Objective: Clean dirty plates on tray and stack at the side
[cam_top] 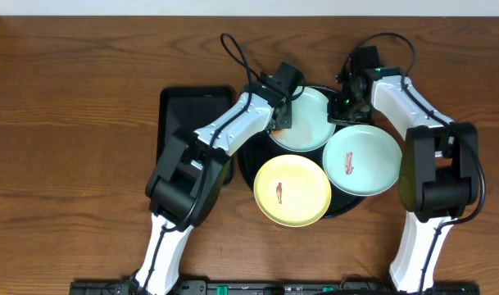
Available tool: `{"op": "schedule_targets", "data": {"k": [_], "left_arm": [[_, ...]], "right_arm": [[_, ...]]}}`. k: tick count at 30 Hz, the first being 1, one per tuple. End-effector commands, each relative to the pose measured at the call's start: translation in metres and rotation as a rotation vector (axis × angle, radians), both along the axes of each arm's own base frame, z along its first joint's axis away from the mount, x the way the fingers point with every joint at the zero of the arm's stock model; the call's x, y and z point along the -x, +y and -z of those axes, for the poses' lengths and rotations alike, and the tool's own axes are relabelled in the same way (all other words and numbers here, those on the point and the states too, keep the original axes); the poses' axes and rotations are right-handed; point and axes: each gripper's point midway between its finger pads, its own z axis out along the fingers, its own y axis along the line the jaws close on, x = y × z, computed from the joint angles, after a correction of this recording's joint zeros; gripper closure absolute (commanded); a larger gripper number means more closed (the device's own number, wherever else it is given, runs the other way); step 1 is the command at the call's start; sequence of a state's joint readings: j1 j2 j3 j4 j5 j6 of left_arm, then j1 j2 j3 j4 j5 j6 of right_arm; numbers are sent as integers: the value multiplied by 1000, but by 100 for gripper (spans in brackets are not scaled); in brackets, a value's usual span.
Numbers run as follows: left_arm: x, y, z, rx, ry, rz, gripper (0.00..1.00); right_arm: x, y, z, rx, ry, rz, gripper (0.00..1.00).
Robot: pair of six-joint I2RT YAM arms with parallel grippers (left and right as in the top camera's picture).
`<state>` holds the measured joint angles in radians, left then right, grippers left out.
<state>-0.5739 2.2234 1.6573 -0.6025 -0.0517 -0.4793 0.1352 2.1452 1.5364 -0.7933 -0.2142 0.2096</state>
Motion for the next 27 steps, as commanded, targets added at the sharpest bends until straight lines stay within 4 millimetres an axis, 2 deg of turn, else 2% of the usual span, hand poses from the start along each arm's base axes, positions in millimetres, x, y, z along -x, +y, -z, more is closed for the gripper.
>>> {"op": "schedule_targets", "data": {"k": [1,9,12,14,18,21,25,27], "left_arm": [[-8,45,26,-193,-16,-32,92],[3,-50,29,245,67,-60,93],[14,-77,31,349,116,-46,93],[21,-84,34,358,135,-31,93],[28,-87,34,359,157,6,93],[34,-71,36,304,187,48,93],[34,-16,40,47,162,31,93],[32,10,35,-83,130,22,92]], "right_arm": [[10,-4,9,49,40,10,99],[11,-5,9,49,44,10,99],[11,-5,9,49,44,10,99],[11,-5,9,50,44,10,99],[11,-5,9,50,44,10,99],[11,-5,9,49,44,10,99],[11,-5,9,49,45,10,99],[11,-5,9,49,45,10,99]]}}
